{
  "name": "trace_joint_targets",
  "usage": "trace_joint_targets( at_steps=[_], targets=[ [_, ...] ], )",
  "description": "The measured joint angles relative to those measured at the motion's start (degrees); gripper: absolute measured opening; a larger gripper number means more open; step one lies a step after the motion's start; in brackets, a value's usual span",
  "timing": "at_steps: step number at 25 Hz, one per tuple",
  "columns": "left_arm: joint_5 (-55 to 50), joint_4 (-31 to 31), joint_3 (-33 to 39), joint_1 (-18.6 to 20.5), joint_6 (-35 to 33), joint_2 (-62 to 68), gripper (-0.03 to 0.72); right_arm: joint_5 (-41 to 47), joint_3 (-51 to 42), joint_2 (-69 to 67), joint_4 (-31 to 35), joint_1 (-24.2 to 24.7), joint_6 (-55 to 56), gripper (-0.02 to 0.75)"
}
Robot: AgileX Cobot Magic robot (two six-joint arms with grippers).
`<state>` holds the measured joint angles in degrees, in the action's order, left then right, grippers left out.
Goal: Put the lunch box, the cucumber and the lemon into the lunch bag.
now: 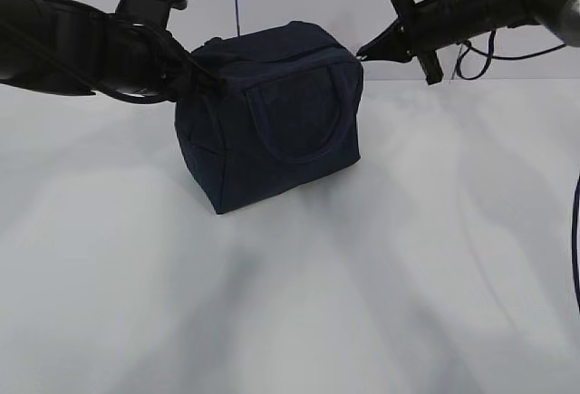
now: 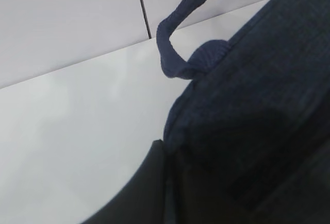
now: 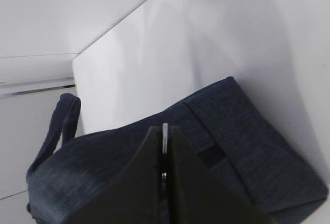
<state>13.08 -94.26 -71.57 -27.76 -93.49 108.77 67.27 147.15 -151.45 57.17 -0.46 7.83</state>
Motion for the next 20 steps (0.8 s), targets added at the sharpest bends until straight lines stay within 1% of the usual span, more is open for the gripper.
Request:
trace_joint_targets(
  at_steps=[6, 9, 11, 16, 20],
  targets=[
    [-0.1, 0.0, -0.1, 0.0, 0.0, 0.0, -0.010, 2.0, 0.0, -4.4, 9.2, 0.0, 0.4, 0.000],
    [-0.1, 0.0, -0.1, 0.0, 0.0, 0.0, -0.010, 2.1, 0.0, -5.1, 11.4, 0.3, 2.1, 0.000],
    [-0.1, 0.0, -0.1, 0.0, 0.0, 0.0, -0.010, 2.0, 0.0, -5.2, 11.5, 0.5, 3.4, 0.000],
    [-0.2, 0.0, -0.1, 0.0, 0.0, 0.0, -0.010, 1.3, 0.0, -5.3, 6.1, 0.8, 5.1, 0.000],
    [-0.4, 0.0, -0.1, 0.0, 0.0, 0.0, -0.010, 0.6, 0.0, -5.3, 2.7, 0.8, 4.3, 0.000]
  ],
)
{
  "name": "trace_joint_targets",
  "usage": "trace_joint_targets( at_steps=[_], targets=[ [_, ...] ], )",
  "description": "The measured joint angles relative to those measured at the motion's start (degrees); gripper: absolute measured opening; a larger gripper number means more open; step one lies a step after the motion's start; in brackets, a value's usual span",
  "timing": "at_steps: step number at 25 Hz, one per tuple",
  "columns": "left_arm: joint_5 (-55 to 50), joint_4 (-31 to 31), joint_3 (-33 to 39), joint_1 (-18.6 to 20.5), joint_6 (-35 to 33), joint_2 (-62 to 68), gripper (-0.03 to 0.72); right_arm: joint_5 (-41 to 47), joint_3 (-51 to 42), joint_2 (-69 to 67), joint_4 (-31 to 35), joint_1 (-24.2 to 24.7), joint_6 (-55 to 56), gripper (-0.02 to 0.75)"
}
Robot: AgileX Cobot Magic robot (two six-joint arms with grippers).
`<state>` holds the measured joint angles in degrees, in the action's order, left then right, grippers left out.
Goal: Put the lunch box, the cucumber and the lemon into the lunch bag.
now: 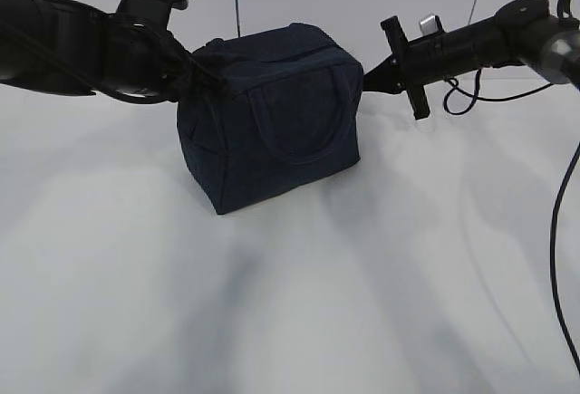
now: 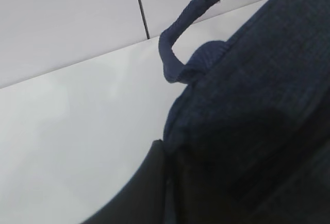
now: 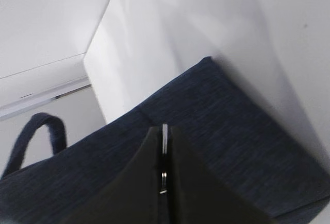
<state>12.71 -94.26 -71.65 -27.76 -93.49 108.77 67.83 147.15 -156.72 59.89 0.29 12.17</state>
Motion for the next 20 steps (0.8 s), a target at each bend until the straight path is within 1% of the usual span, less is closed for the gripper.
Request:
trace_joint_targets(
  at_steps=[5, 11, 17, 20],
  targets=[
    [-1.5, 0.1, 0.0, 0.0, 0.0, 0.0, -0.010, -1.8, 0.0, 0.0, -3.0, 0.0, -3.8, 0.000],
    [-6.7, 0.6, 0.0, 0.2, 0.0, 0.0, -0.010, -2.2, 0.0, 0.0, -9.2, 0.0, -8.2, 0.000],
    [-10.5, 0.9, 0.0, 0.2, 0.0, 0.0, -0.010, -1.9, 0.1, 0.0, -10.9, 0.0, -12.8, 0.000],
    [-12.1, 0.9, 0.0, 0.2, 0.0, 0.0, -0.010, -2.3, 0.1, 0.0, -9.5, 0.0, -15.8, 0.000]
  ],
)
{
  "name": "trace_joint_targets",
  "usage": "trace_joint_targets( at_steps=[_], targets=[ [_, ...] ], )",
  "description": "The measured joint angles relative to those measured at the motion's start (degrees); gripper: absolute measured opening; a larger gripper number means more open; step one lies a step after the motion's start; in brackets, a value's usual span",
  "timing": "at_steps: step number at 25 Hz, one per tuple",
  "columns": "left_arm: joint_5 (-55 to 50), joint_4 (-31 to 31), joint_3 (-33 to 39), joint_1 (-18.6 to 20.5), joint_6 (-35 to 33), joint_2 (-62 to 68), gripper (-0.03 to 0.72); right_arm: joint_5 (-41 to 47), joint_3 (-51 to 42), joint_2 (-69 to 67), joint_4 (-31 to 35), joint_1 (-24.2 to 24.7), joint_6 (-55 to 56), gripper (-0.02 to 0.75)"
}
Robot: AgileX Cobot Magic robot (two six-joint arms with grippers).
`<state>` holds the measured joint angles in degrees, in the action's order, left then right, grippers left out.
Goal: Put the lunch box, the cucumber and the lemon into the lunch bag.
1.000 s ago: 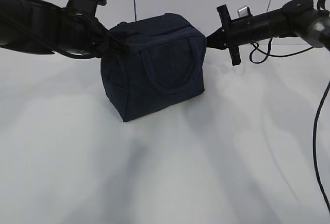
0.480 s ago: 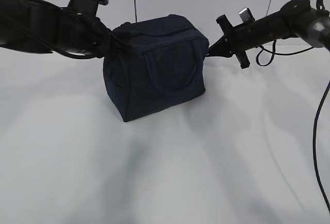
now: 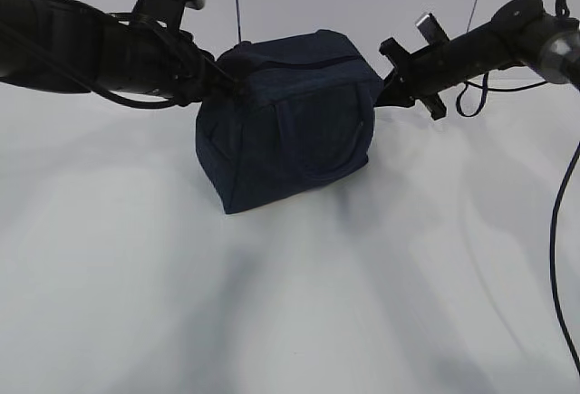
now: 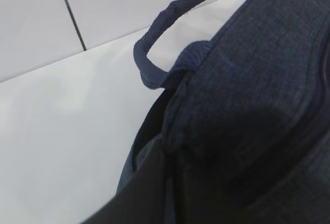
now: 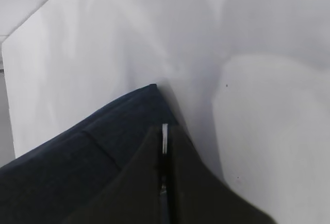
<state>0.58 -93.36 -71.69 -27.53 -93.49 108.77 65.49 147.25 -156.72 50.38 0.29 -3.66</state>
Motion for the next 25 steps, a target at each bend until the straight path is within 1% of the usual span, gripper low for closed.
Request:
trace_joint_targets(
  at_steps=[4, 9, 11, 13, 15, 17, 19, 21, 25],
  targets=[
    [-1.0, 0.0, 0.0, 0.0, 0.0, 0.0, -0.010, -0.9, 0.0, 0.0, 2.4, 0.0, -4.5, 0.000],
    [-1.0, 0.1, 0.0, 0.0, 0.0, 0.0, -0.010, -1.0, 0.0, 0.0, 3.0, 0.0, -5.7, 0.003],
    [-0.6, 0.1, 0.0, 0.0, 0.0, 0.0, -0.010, -0.8, 0.0, 0.0, 3.0, 0.0, -5.7, 0.039],
    [-0.6, 0.1, 0.0, 0.0, 0.0, 0.0, -0.010, -0.2, 0.0, 0.0, 3.1, 0.0, -5.7, 0.108],
    [-0.6, 0.1, 0.0, 0.0, 0.0, 0.0, -0.010, 0.3, 0.0, 0.0, 3.4, 0.0, -5.8, 0.195],
    [-0.6, 0.1, 0.0, 0.0, 0.0, 0.0, -0.010, 1.5, 0.0, 0.0, 3.6, 0.0, -5.9, 0.251],
    [0.0, 0.1, 0.0, 0.0, 0.0, 0.0, -0.010, 2.8, 0.1, 0.0, 3.6, 0.0, -6.2, 0.275],
    [0.2, 0.1, 0.0, 0.0, 0.0, 0.0, -0.010, 3.4, 0.9, 0.0, 3.3, 0.0, -7.3, 0.283],
    [0.3, 0.1, 0.0, 0.0, 0.0, 0.0, -0.010, 4.4, 5.8, 0.0, 0.6, 0.0, -9.6, 0.288]
  ],
)
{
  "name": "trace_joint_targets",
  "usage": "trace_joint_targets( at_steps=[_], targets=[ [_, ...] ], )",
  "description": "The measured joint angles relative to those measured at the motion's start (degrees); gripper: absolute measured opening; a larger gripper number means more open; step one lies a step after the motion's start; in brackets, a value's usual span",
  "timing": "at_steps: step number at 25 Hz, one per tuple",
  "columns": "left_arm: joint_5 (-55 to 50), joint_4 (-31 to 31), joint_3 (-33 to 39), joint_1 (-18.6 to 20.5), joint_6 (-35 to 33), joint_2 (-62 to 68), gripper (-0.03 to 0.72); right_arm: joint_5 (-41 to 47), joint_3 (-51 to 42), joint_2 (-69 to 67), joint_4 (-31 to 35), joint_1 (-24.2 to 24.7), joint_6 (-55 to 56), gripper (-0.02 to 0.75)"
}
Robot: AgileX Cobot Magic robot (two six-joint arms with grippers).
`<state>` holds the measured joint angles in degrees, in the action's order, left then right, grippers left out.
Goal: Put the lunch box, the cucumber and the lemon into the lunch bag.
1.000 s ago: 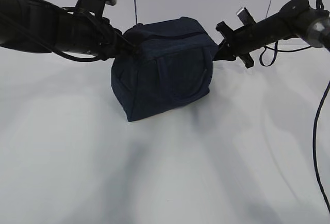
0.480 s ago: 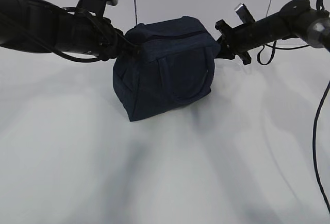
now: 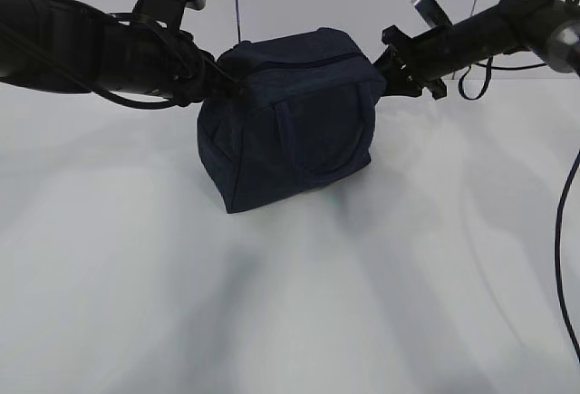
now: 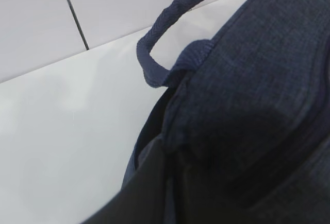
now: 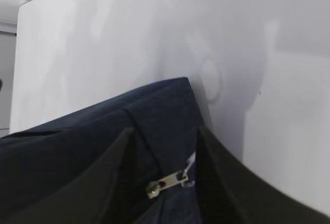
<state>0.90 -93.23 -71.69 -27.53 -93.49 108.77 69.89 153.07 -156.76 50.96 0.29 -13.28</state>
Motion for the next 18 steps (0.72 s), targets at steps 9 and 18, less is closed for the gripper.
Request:
trace_joint_targets(
  at_steps=[9, 18],
  targets=[
    [0.0, 0.0, 0.0, 0.0, 0.0, 0.0, 0.041, 0.8, 10.0, 1.3, -5.4, 0.8, -1.9, 0.289],
    [-0.9, -0.1, 0.0, 0.0, 0.0, 0.0, 0.245, 1.6, 10.2, 4.7, -10.4, 0.5, -1.1, 0.289]
  ],
)
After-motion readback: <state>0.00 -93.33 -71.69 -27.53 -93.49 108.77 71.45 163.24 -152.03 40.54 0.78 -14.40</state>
